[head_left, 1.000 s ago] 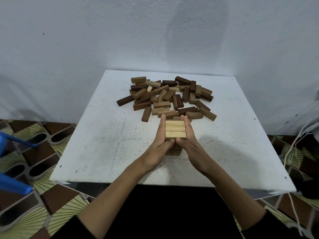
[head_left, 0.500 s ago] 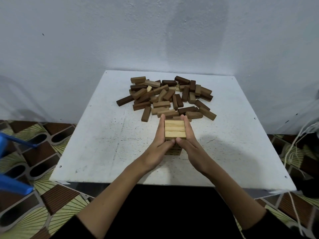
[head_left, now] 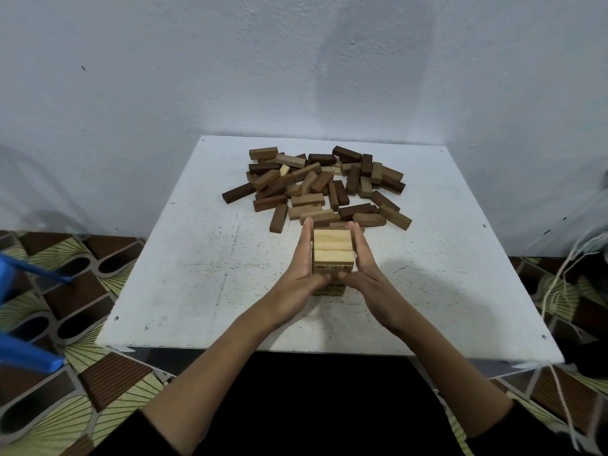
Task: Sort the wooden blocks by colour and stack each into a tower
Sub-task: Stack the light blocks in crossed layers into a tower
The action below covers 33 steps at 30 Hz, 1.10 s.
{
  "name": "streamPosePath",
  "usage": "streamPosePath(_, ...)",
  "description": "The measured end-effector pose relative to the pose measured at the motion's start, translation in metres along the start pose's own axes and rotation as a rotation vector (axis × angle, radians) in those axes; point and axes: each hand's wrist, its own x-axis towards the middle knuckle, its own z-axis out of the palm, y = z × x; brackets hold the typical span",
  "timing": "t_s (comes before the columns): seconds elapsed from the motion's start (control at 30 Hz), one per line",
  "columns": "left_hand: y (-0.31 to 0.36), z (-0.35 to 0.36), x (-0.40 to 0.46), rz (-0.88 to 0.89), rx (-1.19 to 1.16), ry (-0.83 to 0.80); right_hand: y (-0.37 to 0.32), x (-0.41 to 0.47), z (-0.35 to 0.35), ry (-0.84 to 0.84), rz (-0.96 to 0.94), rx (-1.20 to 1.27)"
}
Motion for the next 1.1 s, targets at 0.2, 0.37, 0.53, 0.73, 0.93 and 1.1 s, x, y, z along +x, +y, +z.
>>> streamPosePath(0.2, -0.0017, 0.004, -0.0015, 0.01, -0.031, -0.002, 0.0009, -0.0011, 0.0037, 0.029, -0.011, -0.03)
streamPosePath(0.37, -0.004, 0.0032, 0.0, 0.016, -0.01, -0.001, 0.0022, 0.0002, 0.0043, 0.036, -0.015, -0.08)
streamPosePath(0.53, -0.0059, 0.0028, -0.0004, 0.011, -0.017, -0.009, 0.001, -0.0012, 0.0049, 0.037, -0.009, -0.085)
streamPosePath(0.73, -0.0058, 0.0032, -0.0001, 0.004, -0.008, -0.005, 0.0014, -0.0009, 0.0052, 0.032, -0.009, -0.077)
streamPosePath(0.93, -0.0051, 0.0032, 0.0002, 0.002, -0.015, 0.004, 0.0027, -0.0004, 0.0047, 0.024, -0.018, -0.075)
streamPosePath(1.1, -0.0029, 0.0008, -0.002, 0.014, -0.002, 0.005, 0.0017, -0.001, 0.0005, 0.004, -0.033, -0.028)
